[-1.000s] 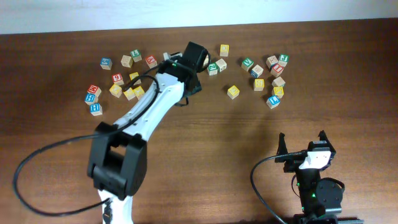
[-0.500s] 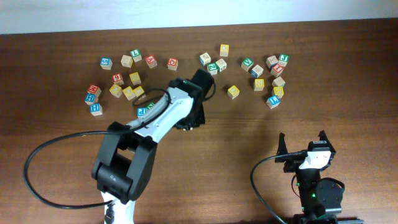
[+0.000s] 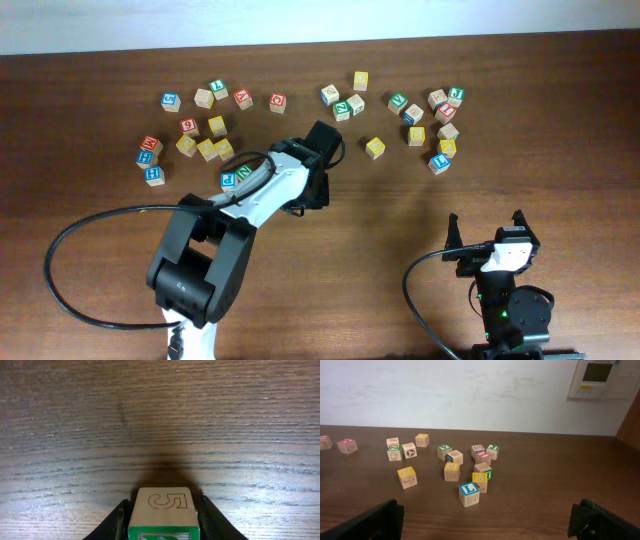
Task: Spell out RSS
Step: 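Carry the green R block toward the front and release it on the table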
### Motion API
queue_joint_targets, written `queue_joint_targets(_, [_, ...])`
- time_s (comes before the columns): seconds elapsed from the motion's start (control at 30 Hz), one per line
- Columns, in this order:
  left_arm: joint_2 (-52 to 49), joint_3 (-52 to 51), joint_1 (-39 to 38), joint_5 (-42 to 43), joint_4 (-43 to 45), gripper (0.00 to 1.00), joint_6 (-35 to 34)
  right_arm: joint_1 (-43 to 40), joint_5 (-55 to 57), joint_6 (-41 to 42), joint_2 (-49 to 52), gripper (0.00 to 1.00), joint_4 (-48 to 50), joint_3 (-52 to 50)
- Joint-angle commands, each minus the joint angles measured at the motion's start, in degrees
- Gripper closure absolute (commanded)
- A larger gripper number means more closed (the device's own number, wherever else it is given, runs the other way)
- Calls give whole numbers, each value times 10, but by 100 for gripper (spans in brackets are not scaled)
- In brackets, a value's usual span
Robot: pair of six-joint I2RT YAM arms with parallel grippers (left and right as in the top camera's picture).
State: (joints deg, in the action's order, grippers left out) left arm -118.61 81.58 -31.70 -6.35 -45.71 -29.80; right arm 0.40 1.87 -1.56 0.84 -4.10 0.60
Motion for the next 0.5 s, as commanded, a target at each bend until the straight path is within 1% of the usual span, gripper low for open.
queue_joint_targets(0.0, [2,-11,8,1,0,69,25,0,1,-1,-4,2,-5,-3])
queue_joint_targets(0.07, [2,-11,9,2,0,73,25,0,1,-1,-4,2,-5,-3])
queue_joint_targets(0.13, [2,-11,9,2,0,78,25,0,1,-1,-4,2,-5,-3])
queue_joint_targets(0.17, [2,-11,9,2,0,79,25,0,1,-1,-4,2,-5,-3])
queue_joint_targets(0.47, [2,-11,16,1,0,78,25,0,1,-1,-4,2,-5,-3])
